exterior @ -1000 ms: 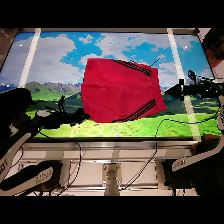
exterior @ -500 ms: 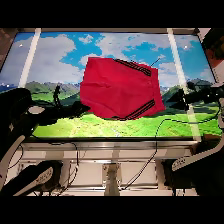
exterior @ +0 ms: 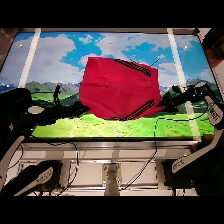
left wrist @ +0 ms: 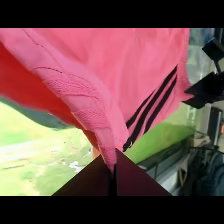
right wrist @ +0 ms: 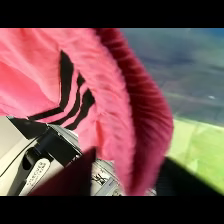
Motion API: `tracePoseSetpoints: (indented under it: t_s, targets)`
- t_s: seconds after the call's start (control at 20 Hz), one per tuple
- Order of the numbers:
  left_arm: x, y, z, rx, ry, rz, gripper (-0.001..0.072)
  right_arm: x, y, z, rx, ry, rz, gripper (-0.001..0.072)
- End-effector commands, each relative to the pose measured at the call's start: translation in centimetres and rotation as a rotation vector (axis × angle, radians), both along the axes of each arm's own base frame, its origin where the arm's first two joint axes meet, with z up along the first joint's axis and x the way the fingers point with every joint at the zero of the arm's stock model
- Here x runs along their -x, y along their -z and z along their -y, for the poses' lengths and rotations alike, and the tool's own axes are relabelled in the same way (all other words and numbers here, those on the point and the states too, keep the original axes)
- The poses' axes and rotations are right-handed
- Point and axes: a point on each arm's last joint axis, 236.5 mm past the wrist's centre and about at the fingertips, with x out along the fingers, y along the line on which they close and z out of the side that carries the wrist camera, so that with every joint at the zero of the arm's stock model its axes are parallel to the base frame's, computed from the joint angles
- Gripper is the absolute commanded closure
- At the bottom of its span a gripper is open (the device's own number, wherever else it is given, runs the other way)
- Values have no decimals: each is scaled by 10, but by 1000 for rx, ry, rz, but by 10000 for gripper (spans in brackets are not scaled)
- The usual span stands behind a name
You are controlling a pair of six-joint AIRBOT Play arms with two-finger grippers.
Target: Fold the clothes and pants, and hang the long-sleeved shirts on hangers.
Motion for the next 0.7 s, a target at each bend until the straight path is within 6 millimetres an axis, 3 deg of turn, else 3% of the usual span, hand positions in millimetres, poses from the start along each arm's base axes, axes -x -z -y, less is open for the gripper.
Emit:
tracePoseSetpoints:
  t_s: [0.0,0.1,0.35,0.5,0.65]
  targets:
    - [-7,4,-6,-31,-26,16,699,0,-6,-11,-30,-19,2,602]
    - [-18,7,-15,-58,-75,35,698,-4,-12,-13,-37,-19,35,691]
    - [-53,11,-48,-147,-247,104,698,-20,-34,-18,-70,-40,200,693]
    - [-57,11,-53,-225,-198,199,700,-31,-51,-21,-79,-30,300,693]
    - [-55,9,-53,-243,-181,216,701,-29,-73,-17,-76,-21,376,693]
